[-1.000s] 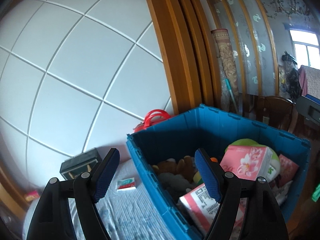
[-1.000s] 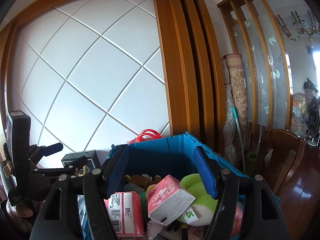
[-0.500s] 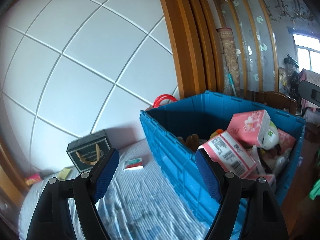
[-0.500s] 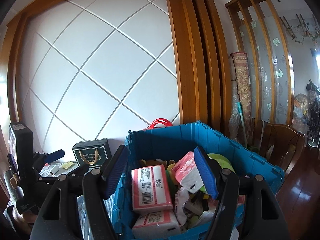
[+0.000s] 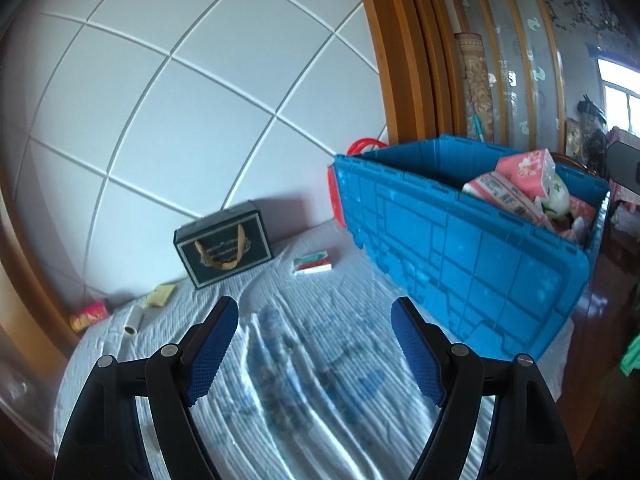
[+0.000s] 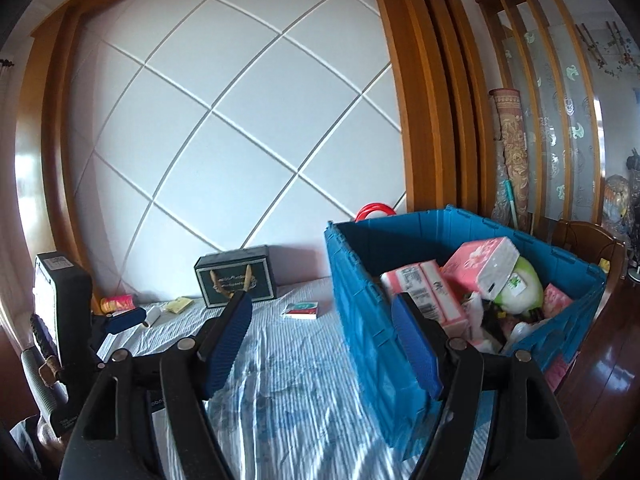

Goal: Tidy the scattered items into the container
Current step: 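Move both tools back toward the white box and medicine box on the bed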

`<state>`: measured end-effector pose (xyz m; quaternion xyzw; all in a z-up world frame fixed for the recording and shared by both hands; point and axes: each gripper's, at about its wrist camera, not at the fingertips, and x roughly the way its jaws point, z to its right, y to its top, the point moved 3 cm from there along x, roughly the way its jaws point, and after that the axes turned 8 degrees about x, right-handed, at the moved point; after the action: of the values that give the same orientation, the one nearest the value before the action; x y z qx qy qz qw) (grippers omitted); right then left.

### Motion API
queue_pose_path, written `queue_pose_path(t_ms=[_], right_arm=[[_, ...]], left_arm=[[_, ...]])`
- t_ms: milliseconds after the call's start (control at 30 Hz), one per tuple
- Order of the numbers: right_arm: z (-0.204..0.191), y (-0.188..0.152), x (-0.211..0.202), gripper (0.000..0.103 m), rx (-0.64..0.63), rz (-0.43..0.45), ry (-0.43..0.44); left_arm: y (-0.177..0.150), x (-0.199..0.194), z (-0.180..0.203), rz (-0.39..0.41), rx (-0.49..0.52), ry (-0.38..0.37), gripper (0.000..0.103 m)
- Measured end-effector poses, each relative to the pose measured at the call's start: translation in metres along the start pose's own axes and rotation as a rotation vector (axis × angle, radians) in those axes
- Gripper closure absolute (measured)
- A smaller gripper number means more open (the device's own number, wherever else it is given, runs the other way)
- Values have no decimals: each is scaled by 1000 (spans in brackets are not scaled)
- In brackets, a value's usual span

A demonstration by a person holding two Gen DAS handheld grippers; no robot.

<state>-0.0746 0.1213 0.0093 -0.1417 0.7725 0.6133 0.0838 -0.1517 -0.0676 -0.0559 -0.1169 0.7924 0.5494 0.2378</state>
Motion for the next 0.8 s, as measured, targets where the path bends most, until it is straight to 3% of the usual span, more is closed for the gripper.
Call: queue_pose_path(t_ms=[167,400,600,800], right_arm=[[-28,-21,18,31,-47,-72,58],[-36,-53,46,31,-61,-172,109],[-36,-76,60,31,-84,-248,152],[-36,-91,71,31,-112,-310,167]], left_arm=[[-50,-4,-26,-39,-41,43,23],[-119,6,-65,-185,-163,121,23],[-146,4,-74,-224,-210,164,23],[-155,9,-71,-252,-217,144,23]])
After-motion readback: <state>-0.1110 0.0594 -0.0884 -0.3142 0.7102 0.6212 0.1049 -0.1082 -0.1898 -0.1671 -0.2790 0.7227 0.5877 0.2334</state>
